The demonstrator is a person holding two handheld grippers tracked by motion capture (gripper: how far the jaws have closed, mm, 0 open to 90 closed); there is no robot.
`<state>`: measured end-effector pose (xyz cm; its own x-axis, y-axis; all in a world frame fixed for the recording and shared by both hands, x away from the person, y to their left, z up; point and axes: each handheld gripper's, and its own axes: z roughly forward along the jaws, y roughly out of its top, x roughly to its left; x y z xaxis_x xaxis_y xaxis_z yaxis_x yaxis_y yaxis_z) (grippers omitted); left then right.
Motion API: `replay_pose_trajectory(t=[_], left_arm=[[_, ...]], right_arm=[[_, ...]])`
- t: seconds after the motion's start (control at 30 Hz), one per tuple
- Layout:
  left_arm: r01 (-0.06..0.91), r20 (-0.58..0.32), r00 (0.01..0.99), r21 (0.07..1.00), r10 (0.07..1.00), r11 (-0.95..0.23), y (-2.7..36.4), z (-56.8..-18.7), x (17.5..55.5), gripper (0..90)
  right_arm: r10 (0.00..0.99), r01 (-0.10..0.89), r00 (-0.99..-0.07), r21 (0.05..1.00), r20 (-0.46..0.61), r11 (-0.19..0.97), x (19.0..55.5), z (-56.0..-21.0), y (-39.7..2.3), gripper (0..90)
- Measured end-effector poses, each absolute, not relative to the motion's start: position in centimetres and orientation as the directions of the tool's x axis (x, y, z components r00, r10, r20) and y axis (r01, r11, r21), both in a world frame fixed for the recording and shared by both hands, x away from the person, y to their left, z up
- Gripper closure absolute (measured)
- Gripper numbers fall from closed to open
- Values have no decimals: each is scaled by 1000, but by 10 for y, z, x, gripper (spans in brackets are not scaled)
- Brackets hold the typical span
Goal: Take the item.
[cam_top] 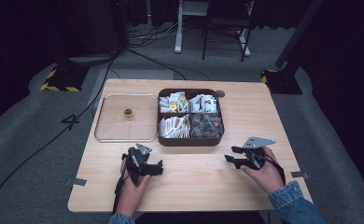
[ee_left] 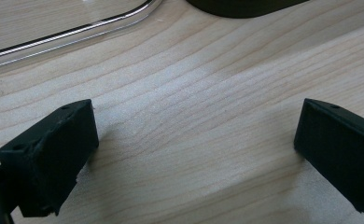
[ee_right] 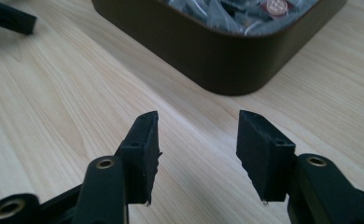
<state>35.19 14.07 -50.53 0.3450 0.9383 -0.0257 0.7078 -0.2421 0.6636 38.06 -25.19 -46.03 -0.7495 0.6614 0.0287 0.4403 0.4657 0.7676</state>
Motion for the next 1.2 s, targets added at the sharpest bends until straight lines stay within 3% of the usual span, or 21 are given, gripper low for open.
replay_pose_trajectory(t=[0.57,1.2], left_arm=[[708,-23,344,663,939,-243,141,-505,352,0],[711,-31,336,664,941,-232,139,-506,353,0]], right_arm=[[646,429,-760,797,64,426,405,-411,-229,525],[656,450,-748,805,102,388,474,-375,-204,563]])
